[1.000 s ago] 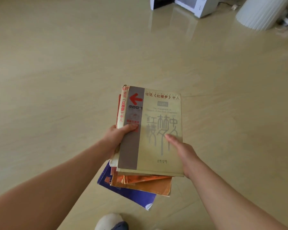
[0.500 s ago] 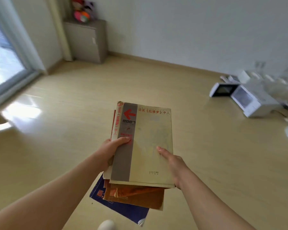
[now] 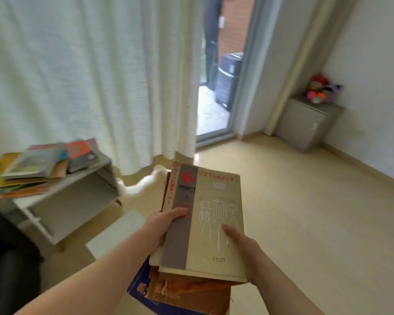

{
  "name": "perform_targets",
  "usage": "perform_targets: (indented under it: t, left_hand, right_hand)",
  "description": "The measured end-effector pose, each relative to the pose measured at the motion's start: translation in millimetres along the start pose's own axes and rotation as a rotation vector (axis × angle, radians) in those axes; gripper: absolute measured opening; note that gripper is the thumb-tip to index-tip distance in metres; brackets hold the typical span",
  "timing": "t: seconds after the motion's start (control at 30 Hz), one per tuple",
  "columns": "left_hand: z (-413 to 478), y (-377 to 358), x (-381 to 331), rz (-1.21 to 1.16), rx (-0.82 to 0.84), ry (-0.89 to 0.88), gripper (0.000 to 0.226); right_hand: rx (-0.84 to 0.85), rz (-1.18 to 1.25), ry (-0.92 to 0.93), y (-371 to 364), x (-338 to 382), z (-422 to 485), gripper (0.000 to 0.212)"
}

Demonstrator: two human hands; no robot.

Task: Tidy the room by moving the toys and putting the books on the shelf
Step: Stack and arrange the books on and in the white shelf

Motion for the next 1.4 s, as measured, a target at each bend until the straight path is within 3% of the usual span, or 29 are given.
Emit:
perform_targets:
  t: [0.17, 0.27, 0.4, 0.63, 0.77, 0.93, 1.2, 1.4]
  left_hand:
    - [47, 137, -63, -0.114, -0.189, -0.057, 0.030]
    - [73, 188, -96, -0.157, -0.288, -0.082, 0.036]
    - [120, 234, -133, -0.237, -0.399, -0.100, 0.041]
    - [250, 250, -192, -0.372, -0.548, -0.153, 0.040]
    - [319, 241, -236, -0.452, -0.648, -0.168, 0.039]
    - [371, 244, -288, -0.528, -0.767, -0.195, 0.038]
    - [404, 288, -327, -0.603, -0.931, -0.266, 0.027]
    - [432, 348, -337, -0.669, -1.011, -0.260, 0.032]
  right_hand:
    - [0.159, -0.104, -0.022, -151, 62, 69, 0.047]
    - [0.293, -0.144, -0.019, -217, 98, 98, 0.031]
    - [0.394, -0.236, -0.028, -276, 149, 153, 0.035]
    - [0.502, -0.437, 0.013, -328, 267, 292, 0.040]
    - [0.533, -0.539, 0.012, -348, 347, 362, 0.064]
    - [0.572, -0.669, 0.007, -380, 426, 416, 0.050]
    - [0.698, -0.774, 0.020, -459, 475, 450, 0.044]
    - [0.780, -0.893, 0.004, -538, 484, 484, 0.053]
Point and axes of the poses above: each hand's wrist, its own z-axis towards the middle knuckle, its own y-axis out of the back of the hand, x = y × z, the point moved 5 cm from there along z, towards the middle knuckle, and after that the axes turned 5 degrees about -y, right-handed, at the moved point
